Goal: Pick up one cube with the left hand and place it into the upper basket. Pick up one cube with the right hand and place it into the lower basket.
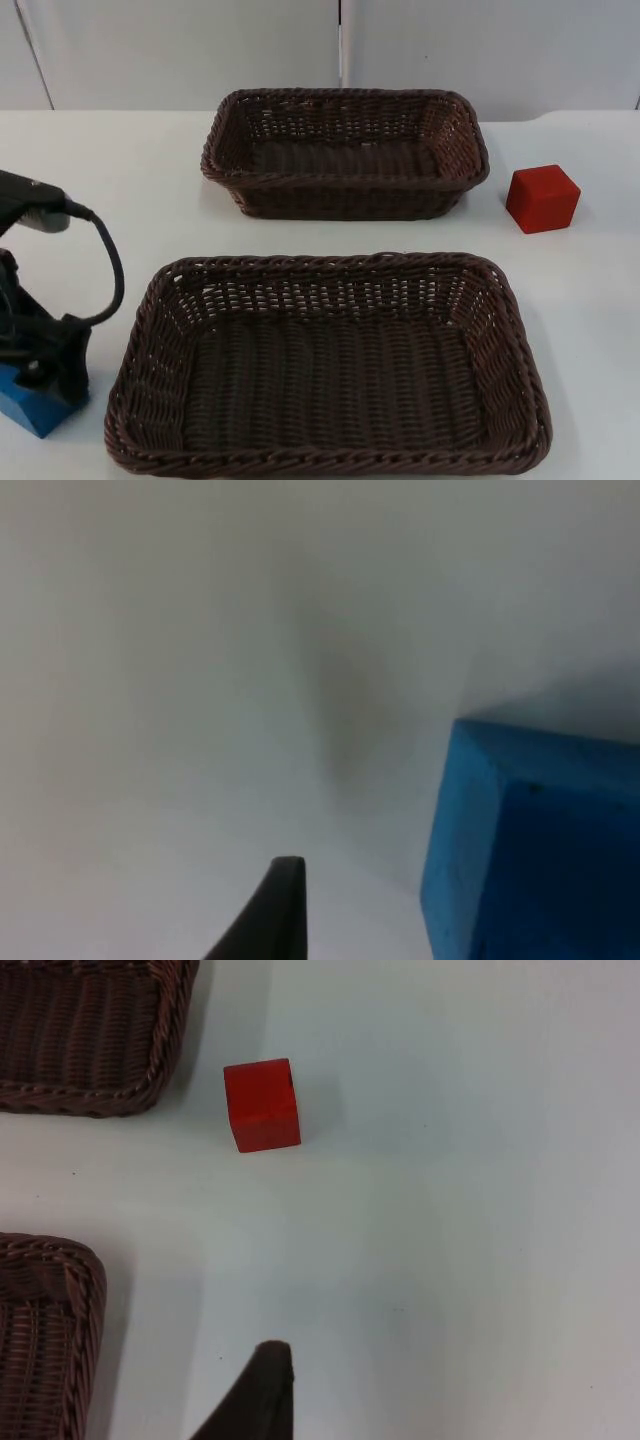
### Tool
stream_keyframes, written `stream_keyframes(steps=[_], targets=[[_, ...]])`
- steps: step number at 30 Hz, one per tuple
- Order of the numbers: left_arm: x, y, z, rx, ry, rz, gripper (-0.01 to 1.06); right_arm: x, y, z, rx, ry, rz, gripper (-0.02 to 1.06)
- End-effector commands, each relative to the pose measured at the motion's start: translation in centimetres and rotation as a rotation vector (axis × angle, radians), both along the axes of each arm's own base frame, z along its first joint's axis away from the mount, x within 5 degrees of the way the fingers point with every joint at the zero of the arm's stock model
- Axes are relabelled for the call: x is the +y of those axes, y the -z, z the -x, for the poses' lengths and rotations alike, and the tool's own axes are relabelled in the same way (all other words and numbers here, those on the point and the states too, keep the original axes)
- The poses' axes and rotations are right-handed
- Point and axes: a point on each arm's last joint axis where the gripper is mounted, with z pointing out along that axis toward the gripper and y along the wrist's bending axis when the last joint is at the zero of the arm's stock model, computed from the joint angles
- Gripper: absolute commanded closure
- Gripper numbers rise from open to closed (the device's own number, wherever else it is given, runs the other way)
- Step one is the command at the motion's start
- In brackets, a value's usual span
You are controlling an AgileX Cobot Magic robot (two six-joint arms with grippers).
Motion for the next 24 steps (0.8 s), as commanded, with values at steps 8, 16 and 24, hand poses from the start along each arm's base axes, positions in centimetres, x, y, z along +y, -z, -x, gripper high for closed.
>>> stream_keyframes(steps=[8,16,24], targets=[[-0.1,1.8,0.1,0.054,0.021,-0.013,0.07,0.2,-0.2,0.1,-0.003,-0.010,-0.011,-0.01],[-0.1,1.9,0.1,0.062,0.014,-0.010,0.53,0.3,-0.3,0.1,-0.004,-0.011,-0.027,-0.01],[0.0,1.8,1.0,0.152,0.009,-0.014,1.05,0.3,-0.2,0.1,-0.003,-0.011,-0.027,-0.01]])
